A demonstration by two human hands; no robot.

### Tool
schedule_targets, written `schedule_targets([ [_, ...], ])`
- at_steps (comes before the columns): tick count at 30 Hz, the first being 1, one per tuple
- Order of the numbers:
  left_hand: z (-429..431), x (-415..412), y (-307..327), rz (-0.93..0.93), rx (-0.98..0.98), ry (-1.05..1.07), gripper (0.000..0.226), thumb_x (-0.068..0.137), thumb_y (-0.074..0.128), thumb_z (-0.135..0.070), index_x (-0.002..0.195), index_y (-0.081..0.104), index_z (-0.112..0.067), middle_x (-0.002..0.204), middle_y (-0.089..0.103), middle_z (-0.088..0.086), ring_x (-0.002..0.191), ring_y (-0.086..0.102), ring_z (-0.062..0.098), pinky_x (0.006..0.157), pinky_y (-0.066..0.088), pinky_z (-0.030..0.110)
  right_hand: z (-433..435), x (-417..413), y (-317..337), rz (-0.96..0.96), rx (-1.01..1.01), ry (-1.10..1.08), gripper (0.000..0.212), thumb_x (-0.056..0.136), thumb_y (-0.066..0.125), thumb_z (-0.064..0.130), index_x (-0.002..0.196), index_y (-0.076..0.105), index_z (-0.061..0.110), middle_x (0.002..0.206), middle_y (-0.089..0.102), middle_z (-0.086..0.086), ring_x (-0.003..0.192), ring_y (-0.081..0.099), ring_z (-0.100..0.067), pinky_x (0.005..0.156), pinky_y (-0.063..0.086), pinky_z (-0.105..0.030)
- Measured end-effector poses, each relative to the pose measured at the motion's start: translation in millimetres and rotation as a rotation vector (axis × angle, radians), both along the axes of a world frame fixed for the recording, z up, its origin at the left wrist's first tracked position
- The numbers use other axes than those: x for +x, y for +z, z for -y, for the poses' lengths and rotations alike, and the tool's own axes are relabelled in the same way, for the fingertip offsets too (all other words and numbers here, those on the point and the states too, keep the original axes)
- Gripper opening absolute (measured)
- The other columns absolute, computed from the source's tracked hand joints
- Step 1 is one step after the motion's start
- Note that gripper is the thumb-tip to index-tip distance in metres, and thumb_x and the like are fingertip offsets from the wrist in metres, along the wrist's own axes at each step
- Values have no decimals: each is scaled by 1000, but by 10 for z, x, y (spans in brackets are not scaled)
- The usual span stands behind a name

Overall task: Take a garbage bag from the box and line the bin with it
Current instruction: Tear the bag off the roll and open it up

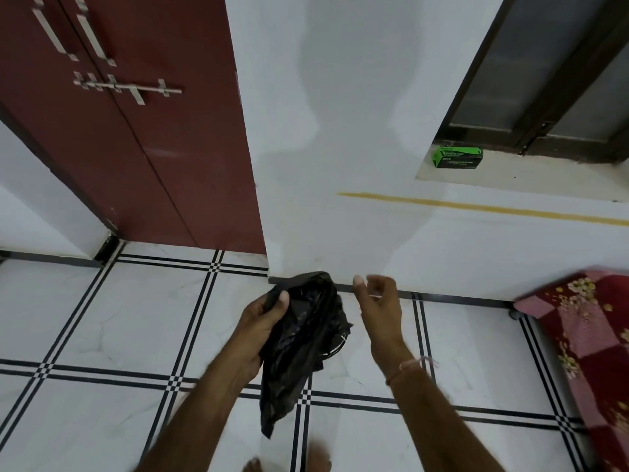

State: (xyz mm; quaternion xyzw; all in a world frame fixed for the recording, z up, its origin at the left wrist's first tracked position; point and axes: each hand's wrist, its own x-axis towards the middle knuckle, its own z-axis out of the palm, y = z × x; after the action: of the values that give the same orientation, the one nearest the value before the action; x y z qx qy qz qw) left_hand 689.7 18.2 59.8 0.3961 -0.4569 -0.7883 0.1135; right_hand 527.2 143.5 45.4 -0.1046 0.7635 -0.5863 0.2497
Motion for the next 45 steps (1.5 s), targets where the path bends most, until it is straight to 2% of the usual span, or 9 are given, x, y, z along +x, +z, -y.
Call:
schedule_targets([
  [4,-4,12,-82,-22,62,46,39,103,54,-36,128,69,-11,121,75,16,111,73,32,82,62,36,27,325,-164,746,72,338,48,85,62,68,75,75,23,75,67,6,67,59,-9,66,38,-25],
  [8,81,121,-207,60,143,144,56,96,53,-56,126,70,-11,120,75,18,110,73,35,93,59,45,211,329,-406,899,-19,272,56,81,80,45,122,69,7,117,70,-16,98,65,-27,87,52,-36],
  [19,633,249,-176,144,204,337,65,89,60,-60,119,70,-4,126,71,21,110,70,33,94,54,41,556,-320,-134,368,72,211,18,100,62,20,85,66,12,66,63,-3,48,53,-12,41,45,-19],
  [24,777,-193,305,59,-866,388,35,100,60,-43,104,65,-9,89,69,-1,79,63,11,69,53,29,799,-249,597,-824,-297,177,20,99,54,10,101,72,19,93,72,-5,86,64,-18,76,52,-30],
  [27,499,185,-583,433,-565,-91,78,68,68,-83,98,76,-11,87,79,6,83,72,26,82,60,45,354,-49,-460,-456,542,718,24,97,54,23,79,69,26,93,76,-5,88,69,-20,73,47,-31],
  [31,470,604,-970,456,28,-40,48,92,74,-32,108,71,13,69,78,12,58,75,19,50,56,24,180,-274,-963,38,395,507,29,94,70,19,72,79,35,69,71,13,79,66,-14,80,58,-40],
  [36,767,-28,-310,222,-517,289,47,100,54,-53,94,70,-9,77,69,6,52,57,13,43,38,26,699,-414,58,-400,-112,164,17,100,61,12,105,76,17,97,73,5,99,67,-14,84,51,-19],
  [39,622,39,-636,464,-1011,-11,34,100,56,-49,97,71,-18,88,74,0,80,67,16,67,51,33,411,-162,-333,-549,282,497,20,99,57,5,113,71,9,104,67,-9,101,64,-20,83,44,-21],
  [45,377,665,-1225,359,-36,-127,50,82,77,-49,106,78,-5,104,79,20,100,76,35,87,62,43,-112,-264,-1118,176,251,334,15,96,68,16,86,79,15,79,73,-10,74,64,-26,72,58,-46],
])
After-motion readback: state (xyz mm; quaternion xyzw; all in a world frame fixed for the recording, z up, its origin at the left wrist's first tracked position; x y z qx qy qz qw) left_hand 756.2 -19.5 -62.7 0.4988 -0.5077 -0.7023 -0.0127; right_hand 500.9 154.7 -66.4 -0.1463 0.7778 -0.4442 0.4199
